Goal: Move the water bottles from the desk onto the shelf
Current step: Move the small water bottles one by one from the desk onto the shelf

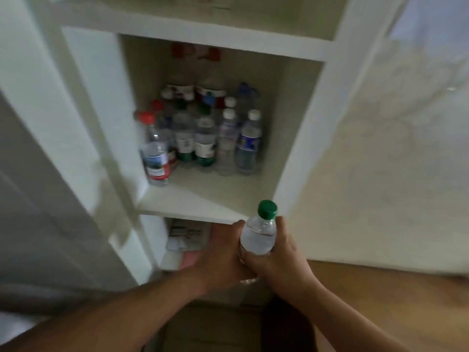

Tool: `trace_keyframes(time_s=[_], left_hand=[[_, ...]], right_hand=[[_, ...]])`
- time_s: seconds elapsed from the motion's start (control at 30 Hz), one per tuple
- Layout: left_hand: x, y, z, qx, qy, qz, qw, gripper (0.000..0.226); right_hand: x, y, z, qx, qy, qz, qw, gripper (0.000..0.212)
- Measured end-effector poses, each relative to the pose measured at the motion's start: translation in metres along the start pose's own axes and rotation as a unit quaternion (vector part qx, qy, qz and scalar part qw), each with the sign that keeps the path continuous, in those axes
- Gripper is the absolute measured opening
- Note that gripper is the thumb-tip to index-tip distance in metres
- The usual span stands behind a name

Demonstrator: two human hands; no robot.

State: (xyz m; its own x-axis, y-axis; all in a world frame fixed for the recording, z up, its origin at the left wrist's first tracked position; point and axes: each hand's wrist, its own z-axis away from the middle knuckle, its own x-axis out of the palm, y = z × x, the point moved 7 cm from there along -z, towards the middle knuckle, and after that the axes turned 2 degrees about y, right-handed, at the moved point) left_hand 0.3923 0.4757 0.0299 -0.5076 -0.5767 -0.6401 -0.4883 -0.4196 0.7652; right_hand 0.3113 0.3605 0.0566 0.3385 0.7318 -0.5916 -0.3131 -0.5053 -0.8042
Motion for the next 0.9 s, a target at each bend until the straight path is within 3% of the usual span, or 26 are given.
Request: trace_keyframes(time_s=[0.17,0.3,0.5,0.67,0.73,0.8,0.9], left_hand=[[-0.085,-0.054,-0.025,-0.024,0.133,-0.008,0.991,0.058],[-0.129,-0.082,-0.054,-0.044,0.191,-0.001,0.981,0.053],[-0.141,-0.109,-0.082,-0.036,0.282,0.115,0.952,0.050],[-0.134,-0.132,-0.082,-0.077,0.333,0.102,0.934,0.059],[-0.125,-0.142,-0.071,-0.101,0.370,0.096,0.919,0.041],[-0.116,-0.154,-0.070,-0.118,0.365,0.132,0.914,0.024],[-0.115,-0.172,-0.079,-0.125,0.329,0.155,0.923,0.021]], right_hand=[[0.056,-0.071,-0.064,-0.065,-0.028,-0.002,0.998,0.074],[0.087,-0.103,-0.119,-0.067,-0.025,-0.020,0.997,0.078],[0.120,-0.107,-0.165,-0.059,-0.009,-0.024,0.998,0.063],[0.129,-0.103,-0.183,-0.035,-0.008,-0.025,0.999,0.067],[0.133,-0.101,-0.188,-0.032,-0.002,-0.015,0.999,0.064],[0.135,-0.100,-0.193,-0.025,0.004,-0.010,1.000,0.062],[0.140,-0.104,-0.203,-0.025,0.010,-0.006,1.000,0.059]])
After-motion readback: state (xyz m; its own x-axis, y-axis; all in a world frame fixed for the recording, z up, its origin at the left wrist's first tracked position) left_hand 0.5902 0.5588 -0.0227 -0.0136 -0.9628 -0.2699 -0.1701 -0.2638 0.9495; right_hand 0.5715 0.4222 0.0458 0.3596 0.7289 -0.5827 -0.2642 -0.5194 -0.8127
